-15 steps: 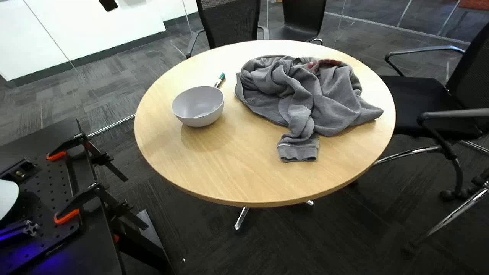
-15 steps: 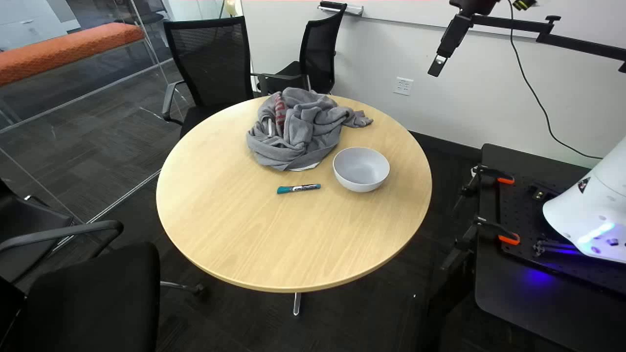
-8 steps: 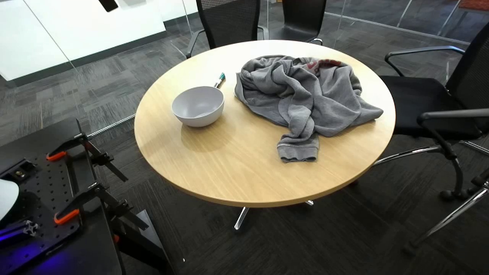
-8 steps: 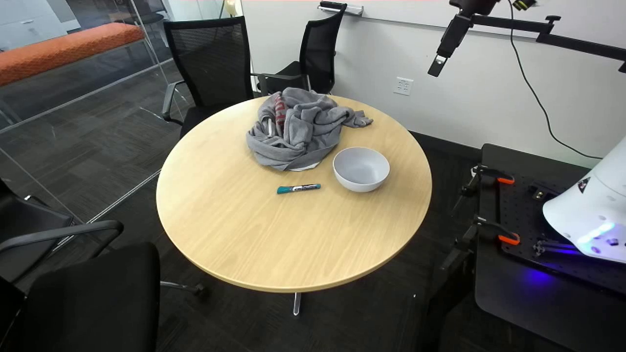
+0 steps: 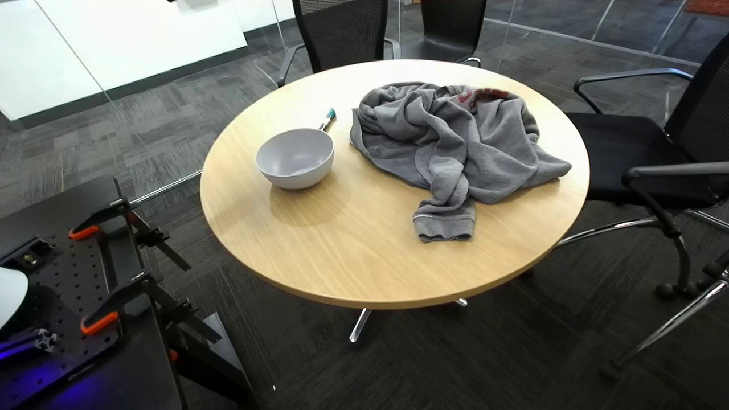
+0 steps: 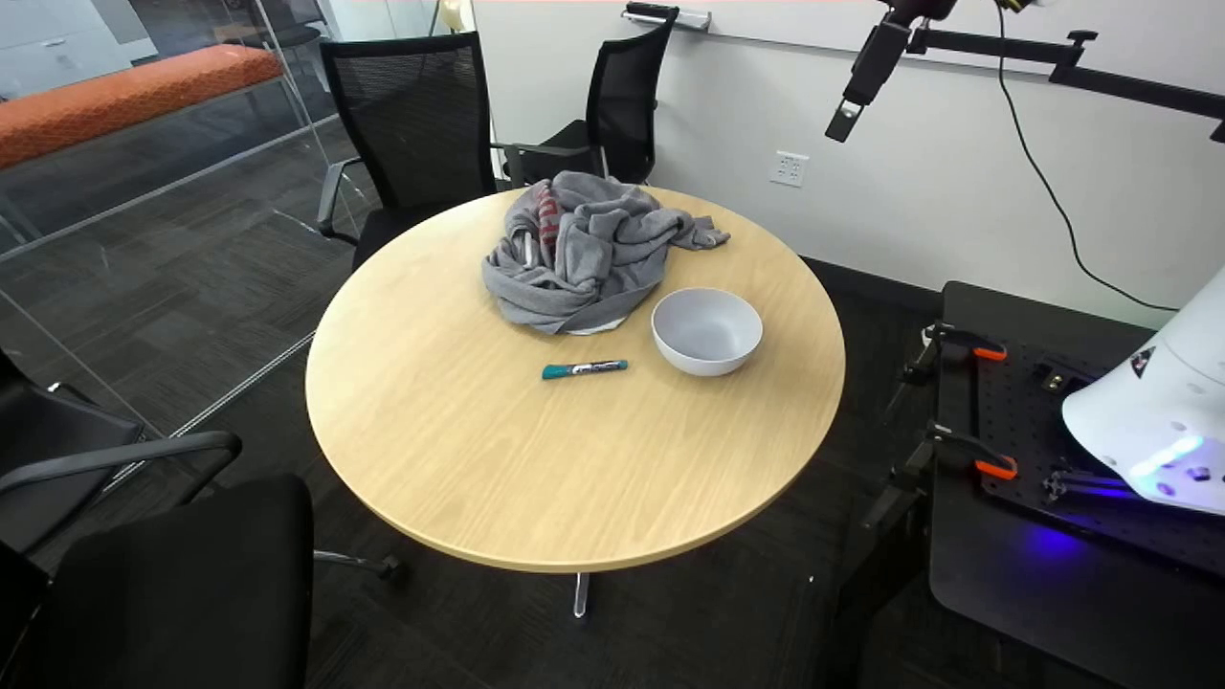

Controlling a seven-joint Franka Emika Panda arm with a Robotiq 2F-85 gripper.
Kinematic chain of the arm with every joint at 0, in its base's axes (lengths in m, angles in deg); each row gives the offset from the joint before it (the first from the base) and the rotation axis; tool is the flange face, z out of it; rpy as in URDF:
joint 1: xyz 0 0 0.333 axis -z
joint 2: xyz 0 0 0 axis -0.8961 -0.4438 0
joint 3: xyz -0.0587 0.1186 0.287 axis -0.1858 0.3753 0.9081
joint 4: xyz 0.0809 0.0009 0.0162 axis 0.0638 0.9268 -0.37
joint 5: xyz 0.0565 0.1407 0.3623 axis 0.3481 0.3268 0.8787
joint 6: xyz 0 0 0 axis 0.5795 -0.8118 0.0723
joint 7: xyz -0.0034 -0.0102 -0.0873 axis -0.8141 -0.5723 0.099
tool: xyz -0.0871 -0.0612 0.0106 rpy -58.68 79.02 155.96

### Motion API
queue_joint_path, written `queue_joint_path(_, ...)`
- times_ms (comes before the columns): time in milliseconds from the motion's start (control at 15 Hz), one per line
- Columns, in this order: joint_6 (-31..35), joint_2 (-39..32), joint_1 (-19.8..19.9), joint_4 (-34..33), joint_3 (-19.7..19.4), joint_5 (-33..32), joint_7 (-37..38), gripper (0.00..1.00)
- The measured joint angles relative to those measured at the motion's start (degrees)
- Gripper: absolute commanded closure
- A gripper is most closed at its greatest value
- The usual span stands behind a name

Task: Remove the green marker from the table and put them in the bowl

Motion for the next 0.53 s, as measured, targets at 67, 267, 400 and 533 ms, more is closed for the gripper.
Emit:
queue_joint_path(67,0.55,-0.75,-0.01,-0.83,0.64,-0.99,0.0,0.0)
queue_joint_path(267,1.82,-4.34,-0.06,-3.96,2.38,-4.3,-0.15,0.0)
queue_joint_path(400,2.36,-7.82,-0.07,-6.67,3.29,-6.23,-0.83,0.0)
queue_joint_path(533,3.49,-11.88,-0.12,-9.56,3.76,-7.46,-2.55,0.0)
